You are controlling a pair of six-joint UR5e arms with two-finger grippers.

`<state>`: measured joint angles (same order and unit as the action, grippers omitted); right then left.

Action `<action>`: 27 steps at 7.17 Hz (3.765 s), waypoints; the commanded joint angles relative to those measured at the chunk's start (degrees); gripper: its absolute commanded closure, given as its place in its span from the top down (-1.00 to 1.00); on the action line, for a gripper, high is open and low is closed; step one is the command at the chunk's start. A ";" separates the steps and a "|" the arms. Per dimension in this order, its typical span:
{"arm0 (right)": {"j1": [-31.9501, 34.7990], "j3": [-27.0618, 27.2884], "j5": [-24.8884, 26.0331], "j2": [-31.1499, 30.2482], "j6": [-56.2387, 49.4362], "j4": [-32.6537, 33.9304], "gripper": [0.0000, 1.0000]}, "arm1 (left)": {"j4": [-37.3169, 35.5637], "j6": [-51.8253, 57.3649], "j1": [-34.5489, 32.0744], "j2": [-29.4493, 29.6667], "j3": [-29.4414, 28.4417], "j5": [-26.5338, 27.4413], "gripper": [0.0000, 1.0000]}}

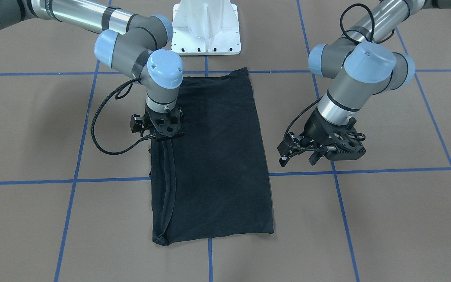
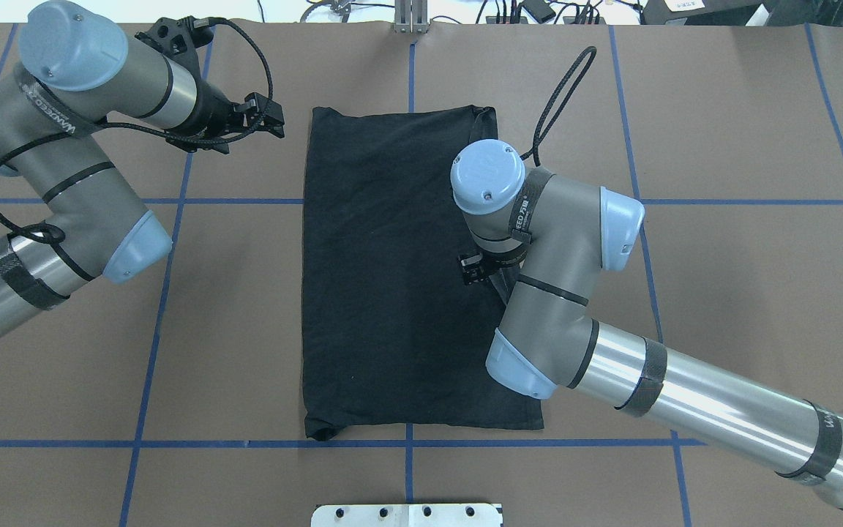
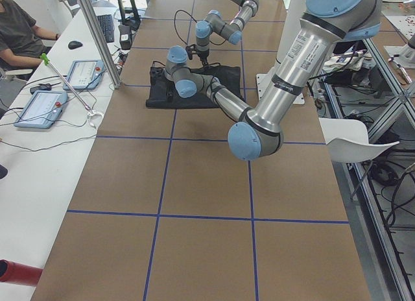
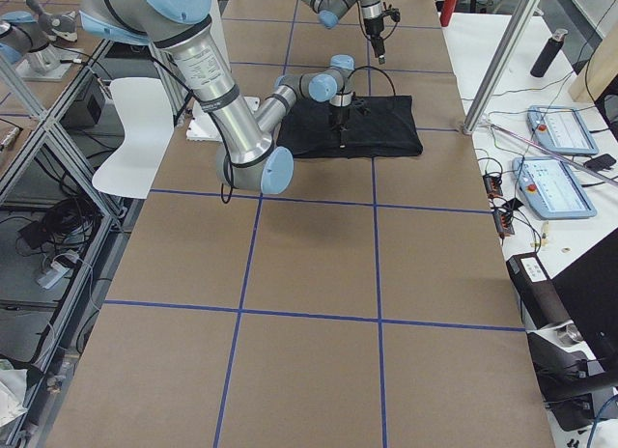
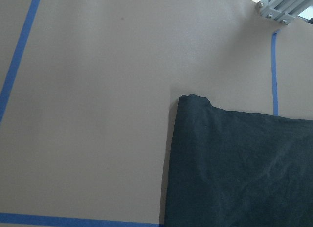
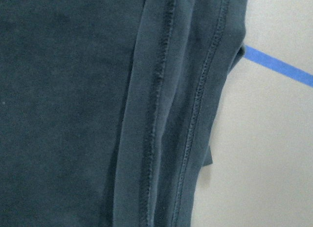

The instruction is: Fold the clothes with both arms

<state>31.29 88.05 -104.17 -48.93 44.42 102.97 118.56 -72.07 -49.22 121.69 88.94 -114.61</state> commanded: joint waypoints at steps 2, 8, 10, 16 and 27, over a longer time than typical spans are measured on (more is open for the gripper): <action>-0.88 -0.16 0.11 -0.11 -0.03 0.03 1.00 | 0.00 0.09 0.00 -0.14 0.00 0.00 1.00; 2.98 0.88 -0.59 -5.80 -3.98 -0.40 1.00 | 0.00 0.00 0.00 0.21 0.18 -0.09 1.00; 4.57 4.30 -1.73 -8.80 -6.00 -0.41 1.00 | 0.00 0.00 0.00 -0.05 0.09 -0.09 1.00; 6.94 -3.90 -4.12 4.77 -5.31 -1.71 1.00 | 0.00 0.18 0.00 -0.05 0.09 -0.35 1.00; 7.99 -18.71 0.46 8.32 -8.19 -11.83 1.00 | 0.00 0.26 -0.09 -0.14 0.26 -0.53 1.00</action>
<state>38.42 69.36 -103.74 -40.47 37.80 91.12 118.57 -71.81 -49.31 121.48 89.12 -115.13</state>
